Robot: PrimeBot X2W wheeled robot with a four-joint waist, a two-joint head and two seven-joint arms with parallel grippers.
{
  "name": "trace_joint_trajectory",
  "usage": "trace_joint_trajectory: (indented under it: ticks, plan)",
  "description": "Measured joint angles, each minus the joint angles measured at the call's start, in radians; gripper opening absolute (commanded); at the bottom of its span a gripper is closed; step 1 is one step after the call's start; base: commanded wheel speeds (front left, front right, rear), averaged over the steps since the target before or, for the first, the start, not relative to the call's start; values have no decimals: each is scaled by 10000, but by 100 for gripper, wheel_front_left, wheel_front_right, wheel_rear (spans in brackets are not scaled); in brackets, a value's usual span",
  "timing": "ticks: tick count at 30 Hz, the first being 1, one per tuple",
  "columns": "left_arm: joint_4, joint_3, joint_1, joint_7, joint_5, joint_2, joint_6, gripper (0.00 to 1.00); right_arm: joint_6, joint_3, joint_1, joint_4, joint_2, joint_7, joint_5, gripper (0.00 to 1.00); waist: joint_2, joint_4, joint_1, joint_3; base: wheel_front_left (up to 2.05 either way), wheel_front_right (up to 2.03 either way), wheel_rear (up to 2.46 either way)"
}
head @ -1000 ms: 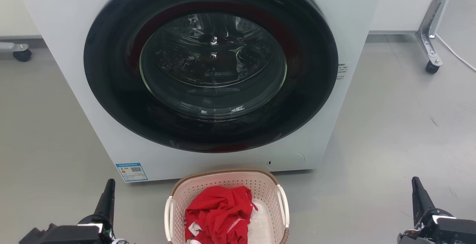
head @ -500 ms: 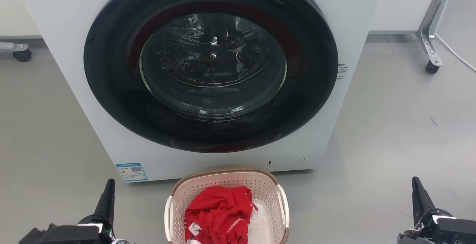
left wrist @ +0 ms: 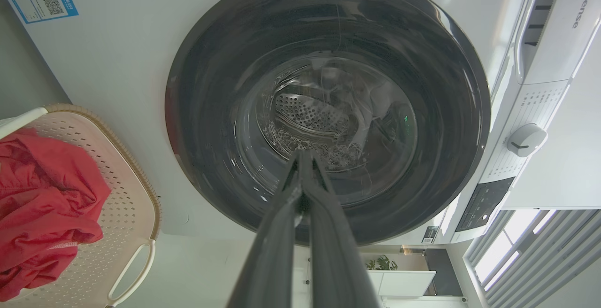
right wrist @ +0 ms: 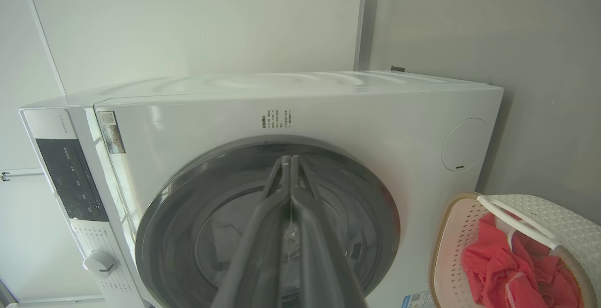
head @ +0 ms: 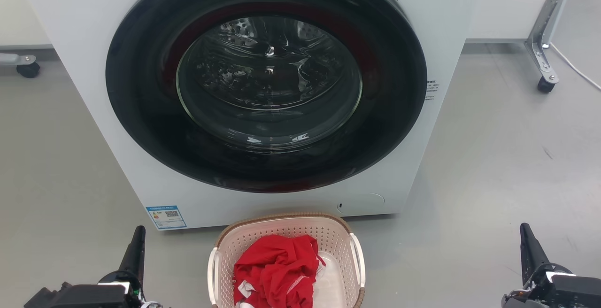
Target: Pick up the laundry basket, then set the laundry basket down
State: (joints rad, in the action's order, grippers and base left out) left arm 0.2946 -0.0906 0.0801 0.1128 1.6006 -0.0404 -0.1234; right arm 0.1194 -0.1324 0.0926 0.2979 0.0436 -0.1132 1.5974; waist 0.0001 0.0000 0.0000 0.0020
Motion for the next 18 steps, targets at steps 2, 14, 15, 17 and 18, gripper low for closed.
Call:
trace_joint_trajectory:
  ticks: [2,14,15,17,18]
  plan:
    - [0,0,0,0,0,0,0,0,0,0,0,-2,0,0,0,0,0,0,0,0,0,0,0]
    - [0,0,0,0,0,0,0,0,0,0,0,-2,0,0,12,0,0,0,0,0,0,0,0]
    - [0,0,0,0,0,0,0,0,0,0,0,-2,0,0,12,0,0,0,0,0,0,0,0]
    - [0,0,0,0,0,0,0,0,0,0,0,-2,0,0,12,0,0,0,0,0,0,0,0]
    - [-2,0,0,0,0,0,0,0,0,0,0,-2,0,0,12,0,0,0,0,0,0,0,0]
